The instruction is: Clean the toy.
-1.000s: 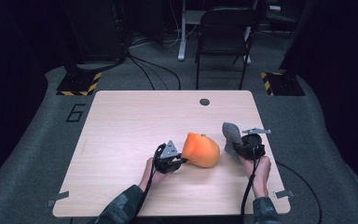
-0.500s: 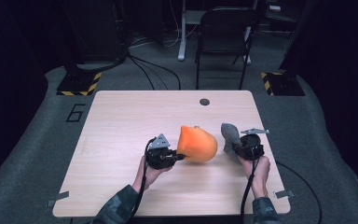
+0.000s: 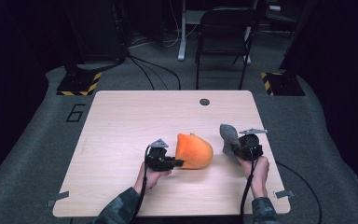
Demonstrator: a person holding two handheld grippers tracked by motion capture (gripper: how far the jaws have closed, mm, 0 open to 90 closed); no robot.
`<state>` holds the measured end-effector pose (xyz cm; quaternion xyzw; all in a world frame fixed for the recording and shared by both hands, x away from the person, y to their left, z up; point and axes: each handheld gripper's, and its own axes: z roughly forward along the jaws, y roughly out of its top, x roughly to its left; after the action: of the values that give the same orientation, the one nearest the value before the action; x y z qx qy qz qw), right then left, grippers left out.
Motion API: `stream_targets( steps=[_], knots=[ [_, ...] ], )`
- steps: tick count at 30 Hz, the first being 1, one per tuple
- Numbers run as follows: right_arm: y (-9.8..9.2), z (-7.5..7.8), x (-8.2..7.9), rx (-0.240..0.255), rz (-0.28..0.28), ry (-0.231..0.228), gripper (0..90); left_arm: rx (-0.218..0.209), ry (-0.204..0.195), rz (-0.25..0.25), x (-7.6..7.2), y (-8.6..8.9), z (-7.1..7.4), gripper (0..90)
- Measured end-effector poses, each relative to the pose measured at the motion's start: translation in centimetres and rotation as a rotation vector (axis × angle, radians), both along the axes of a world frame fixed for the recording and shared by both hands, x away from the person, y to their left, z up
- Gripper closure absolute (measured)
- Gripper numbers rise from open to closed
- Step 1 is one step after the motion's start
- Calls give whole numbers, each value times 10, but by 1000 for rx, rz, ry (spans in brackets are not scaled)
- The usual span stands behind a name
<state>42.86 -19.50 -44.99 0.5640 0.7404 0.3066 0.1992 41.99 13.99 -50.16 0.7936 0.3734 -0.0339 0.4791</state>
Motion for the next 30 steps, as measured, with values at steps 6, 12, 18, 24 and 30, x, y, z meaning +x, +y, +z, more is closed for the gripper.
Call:
stream_targets(
  steps=[6, 12, 18, 24, 30],
  knots=[
    [14, 22, -7, 38, 72, -53, 743, 19, -18, 4, -1, -1, 0, 750],
    [49, 57, -24, 126, 210, -118, 740, 39, -39, 11, -3, -4, 1, 745],
    [87, 63, -32, 209, 331, -108, 736, 73, -78, 10, -7, -7, 3, 741],
    [120, 34, -27, 66, 358, -97, 734, 118, -111, -6, -10, -11, 3, 740],
    [123, 29, -26, -6, 341, -110, 734, 125, -134, -1, -12, -14, 2, 743]
  ],
)
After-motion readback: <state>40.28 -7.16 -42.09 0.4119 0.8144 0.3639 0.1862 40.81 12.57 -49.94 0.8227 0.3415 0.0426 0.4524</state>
